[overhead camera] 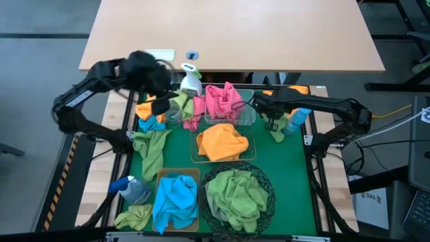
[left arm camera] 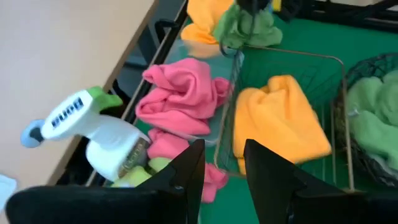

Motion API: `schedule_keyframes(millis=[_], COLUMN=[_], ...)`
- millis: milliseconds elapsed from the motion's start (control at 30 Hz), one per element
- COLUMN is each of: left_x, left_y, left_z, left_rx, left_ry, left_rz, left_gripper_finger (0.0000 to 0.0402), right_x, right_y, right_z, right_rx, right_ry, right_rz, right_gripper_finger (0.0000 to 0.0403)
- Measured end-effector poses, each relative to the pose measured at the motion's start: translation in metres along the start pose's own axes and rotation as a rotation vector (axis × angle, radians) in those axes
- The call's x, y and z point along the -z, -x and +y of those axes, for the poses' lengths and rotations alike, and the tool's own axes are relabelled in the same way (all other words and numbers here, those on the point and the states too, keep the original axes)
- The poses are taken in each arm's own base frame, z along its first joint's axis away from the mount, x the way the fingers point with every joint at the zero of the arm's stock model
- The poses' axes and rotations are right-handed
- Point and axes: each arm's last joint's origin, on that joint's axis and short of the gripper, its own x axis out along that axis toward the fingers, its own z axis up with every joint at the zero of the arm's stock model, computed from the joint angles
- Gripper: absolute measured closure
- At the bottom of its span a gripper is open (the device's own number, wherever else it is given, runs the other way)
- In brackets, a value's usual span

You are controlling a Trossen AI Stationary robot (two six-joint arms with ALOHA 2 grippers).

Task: Sort microfiber towel by color & place in baskets
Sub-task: Put the green microfiber towel into the black wire basket

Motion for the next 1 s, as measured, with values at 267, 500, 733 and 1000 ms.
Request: schedule_keyframes(millis=[267,500,733,1000], left_x=[0.061,0.094,0.117,0.130], left_y=[0.014,0.020,0.026,0.031], left_z=[-0.009,-0.011,-0.010,-0.010], left_rx=[0.027,0.038,0.006,0.010], left_ry=[0.094,0.110,0.103,0.153], left_rz=[-0.067,-0.084,-0.104,-0.124], left_gripper_finger=[0.0294,0.0294,0.0294,0.0294], right_x=[-0.014,-0.008,0.016,0.039], right_y=[0.090,0.189,0.269,0.311], right_z=[-0.030,-0.030,0.001,0.067], right_rx=[-0.041,-0.143,-0.346,-0.599], right_ry=[-0.108,-0.143,-0.117,0.078], right_rz=[-0.232,-0.602,-0.936,-1.119], right_gripper_finger=[0.0399,0.0400,0.0401,0.0401])
